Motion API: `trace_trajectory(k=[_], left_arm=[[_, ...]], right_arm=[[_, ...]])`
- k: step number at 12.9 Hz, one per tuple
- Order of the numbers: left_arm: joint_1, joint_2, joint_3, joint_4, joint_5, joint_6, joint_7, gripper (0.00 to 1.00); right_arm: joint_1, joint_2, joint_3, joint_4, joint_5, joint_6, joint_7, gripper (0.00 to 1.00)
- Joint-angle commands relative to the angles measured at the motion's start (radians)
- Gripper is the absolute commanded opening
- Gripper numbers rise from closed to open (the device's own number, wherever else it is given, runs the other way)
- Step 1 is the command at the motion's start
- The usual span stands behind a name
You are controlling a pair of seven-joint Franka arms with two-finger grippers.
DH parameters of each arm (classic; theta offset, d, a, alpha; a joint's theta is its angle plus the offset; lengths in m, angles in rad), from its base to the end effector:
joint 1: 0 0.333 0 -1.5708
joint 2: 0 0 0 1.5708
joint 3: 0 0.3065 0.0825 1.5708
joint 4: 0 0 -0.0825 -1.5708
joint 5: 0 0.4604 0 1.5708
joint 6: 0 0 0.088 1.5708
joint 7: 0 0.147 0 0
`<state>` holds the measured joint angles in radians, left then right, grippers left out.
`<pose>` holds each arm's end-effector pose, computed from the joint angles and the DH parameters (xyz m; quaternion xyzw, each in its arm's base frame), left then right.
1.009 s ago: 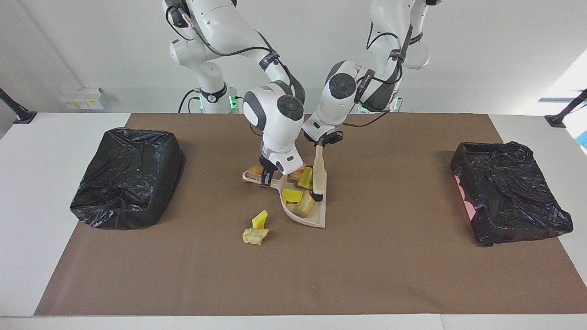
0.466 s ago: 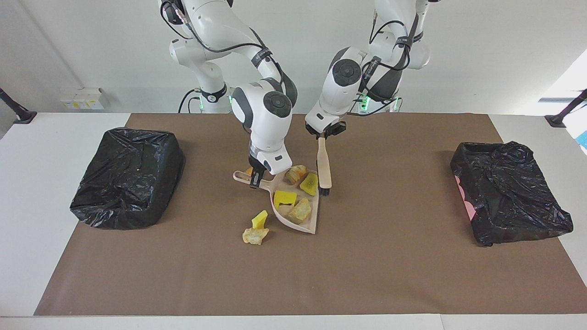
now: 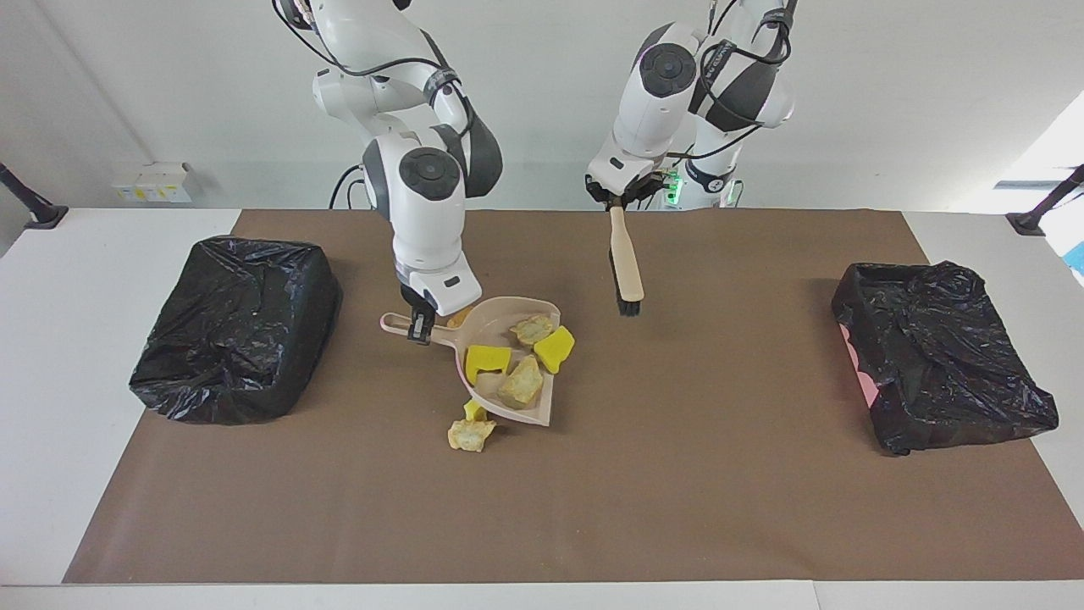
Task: Sweep and dump trash in bin
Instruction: 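Carry the loaded dustpan to the black bag with the right gripper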
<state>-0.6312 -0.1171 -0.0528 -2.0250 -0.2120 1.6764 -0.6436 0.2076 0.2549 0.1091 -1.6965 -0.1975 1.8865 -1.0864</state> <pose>0.4163 -0.3770 0.4120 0.9883 0.0038 -0.1522 0.0082 0.6676 0.1921 0.3644 0.7399 0.6674 -0.0586 0.0615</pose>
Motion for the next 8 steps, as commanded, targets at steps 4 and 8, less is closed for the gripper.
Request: trace_trajectory(k=[4,8], left_arm=[[-0.203,0.016,0.002,-0.185,0.011,0.301,-0.203,0.00],[-0.254,0.050,0.002,-0.245,0.009,0.404,-0.176,0.00]], right_arm=[[-0.154,-0.057,0.012,0.020,0.076,-0.081,-0.277,0.00],[-0.301,-0.074,0.011,0.018,0.138,-0.107,-0.519,0.00]])
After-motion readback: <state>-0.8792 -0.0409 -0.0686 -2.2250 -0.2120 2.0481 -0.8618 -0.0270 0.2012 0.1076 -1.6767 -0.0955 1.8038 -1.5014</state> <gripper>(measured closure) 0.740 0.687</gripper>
